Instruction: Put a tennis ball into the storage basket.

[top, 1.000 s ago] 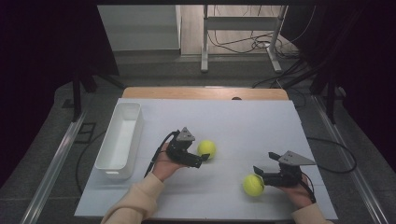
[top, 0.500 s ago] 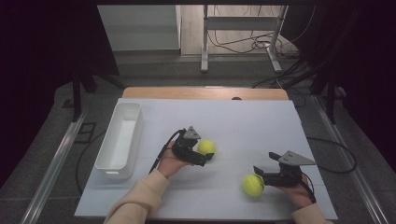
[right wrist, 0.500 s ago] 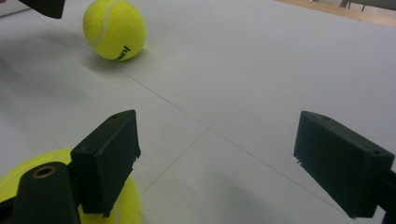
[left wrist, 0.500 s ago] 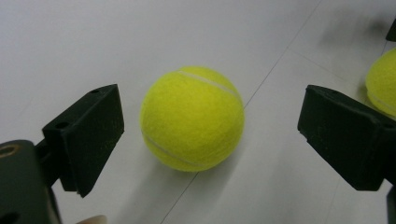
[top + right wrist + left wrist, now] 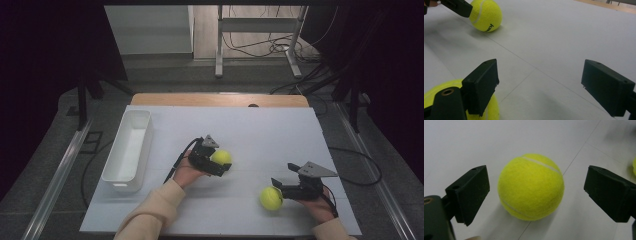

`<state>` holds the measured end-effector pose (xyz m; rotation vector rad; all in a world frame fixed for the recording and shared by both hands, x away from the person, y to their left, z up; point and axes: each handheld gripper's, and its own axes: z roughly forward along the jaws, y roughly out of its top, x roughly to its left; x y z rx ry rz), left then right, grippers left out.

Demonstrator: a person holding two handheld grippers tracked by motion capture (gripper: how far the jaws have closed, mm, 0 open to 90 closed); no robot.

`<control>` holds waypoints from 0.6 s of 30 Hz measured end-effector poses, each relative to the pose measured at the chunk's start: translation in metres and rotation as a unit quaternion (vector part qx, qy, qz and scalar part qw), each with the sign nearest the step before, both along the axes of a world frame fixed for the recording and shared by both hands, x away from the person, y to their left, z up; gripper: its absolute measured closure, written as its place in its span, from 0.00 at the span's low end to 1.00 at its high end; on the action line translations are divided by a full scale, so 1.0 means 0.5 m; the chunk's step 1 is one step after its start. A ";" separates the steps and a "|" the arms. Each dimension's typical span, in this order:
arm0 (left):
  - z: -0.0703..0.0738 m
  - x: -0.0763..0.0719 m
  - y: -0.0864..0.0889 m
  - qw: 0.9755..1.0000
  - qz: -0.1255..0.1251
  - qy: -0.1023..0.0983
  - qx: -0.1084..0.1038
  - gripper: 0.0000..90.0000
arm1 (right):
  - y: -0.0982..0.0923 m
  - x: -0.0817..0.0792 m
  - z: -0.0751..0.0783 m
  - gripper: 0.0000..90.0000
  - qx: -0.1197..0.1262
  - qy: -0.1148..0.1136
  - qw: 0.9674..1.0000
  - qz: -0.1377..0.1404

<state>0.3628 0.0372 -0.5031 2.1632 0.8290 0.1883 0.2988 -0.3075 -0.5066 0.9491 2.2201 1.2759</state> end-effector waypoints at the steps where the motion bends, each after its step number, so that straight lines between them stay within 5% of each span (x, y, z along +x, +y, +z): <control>1: -0.001 0.000 -0.002 1.000 -0.002 0.001 0.001 0.08 | 0.000 0.000 0.000 0.16 0.000 0.000 1.000 0.000; 18: -0.026 0.014 -0.015 1.000 -0.001 0.020 0.015 0.07 | 0.000 0.000 0.000 0.16 -0.003 -0.001 1.000 0.001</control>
